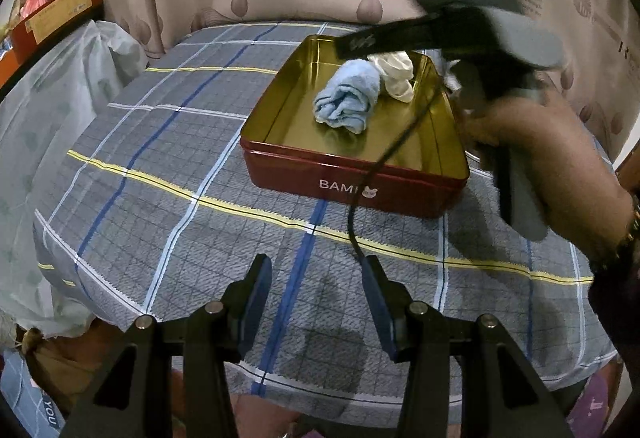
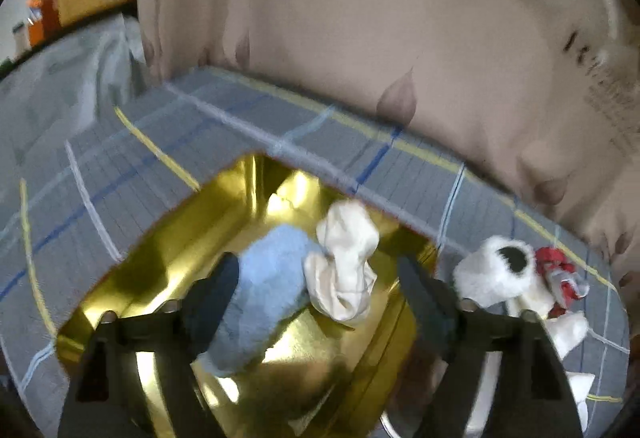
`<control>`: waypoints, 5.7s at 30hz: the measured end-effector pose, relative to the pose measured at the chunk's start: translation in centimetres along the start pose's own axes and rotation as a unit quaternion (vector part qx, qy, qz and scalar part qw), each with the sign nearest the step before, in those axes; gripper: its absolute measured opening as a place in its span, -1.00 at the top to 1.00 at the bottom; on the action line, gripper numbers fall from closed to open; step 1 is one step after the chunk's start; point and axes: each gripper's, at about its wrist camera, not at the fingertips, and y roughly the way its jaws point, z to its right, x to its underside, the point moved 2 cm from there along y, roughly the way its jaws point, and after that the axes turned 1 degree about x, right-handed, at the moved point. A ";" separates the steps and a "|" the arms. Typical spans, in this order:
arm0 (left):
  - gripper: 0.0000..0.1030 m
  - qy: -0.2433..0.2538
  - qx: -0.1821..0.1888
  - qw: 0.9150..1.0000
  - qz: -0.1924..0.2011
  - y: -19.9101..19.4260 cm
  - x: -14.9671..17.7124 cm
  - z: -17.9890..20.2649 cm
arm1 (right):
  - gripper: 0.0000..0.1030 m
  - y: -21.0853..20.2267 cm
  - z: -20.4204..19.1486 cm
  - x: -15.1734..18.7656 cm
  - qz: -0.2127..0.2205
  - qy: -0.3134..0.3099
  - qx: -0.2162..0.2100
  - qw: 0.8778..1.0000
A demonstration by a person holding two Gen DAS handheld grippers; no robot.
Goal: Organize soft objects
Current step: 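Lower the cream scrunchie into the tin and open the right gripper, then reach the left gripper to the white fluffy sock and grasp it, then lift the white fluffy sock with the left gripper and carry it over the tin, then grasp the white plastic bundle with the right gripper while the left holds the sock over the tin, then lower the sock into the tin and open the left gripper while the right carries the bundle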
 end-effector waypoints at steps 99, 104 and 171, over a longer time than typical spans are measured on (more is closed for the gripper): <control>0.63 0.070 0.178 0.981 0.021 7.7 -24.5 11.4 | -0.92 -12.9 30.6 27.3 -0.021 0.314 0.169 0.934; 0.63 0.037 0.161 0.986 0.038 5.6 -22.2 8.5 | -0.85 -14.6 30.4 27.3 0.025 0.317 0.162 0.934; 0.61 0.008 0.181 0.982 -0.055 10.8 -16.2 4.4 | 0.50 -19.6 21.9 13.1 0.108 0.238 -0.166 0.951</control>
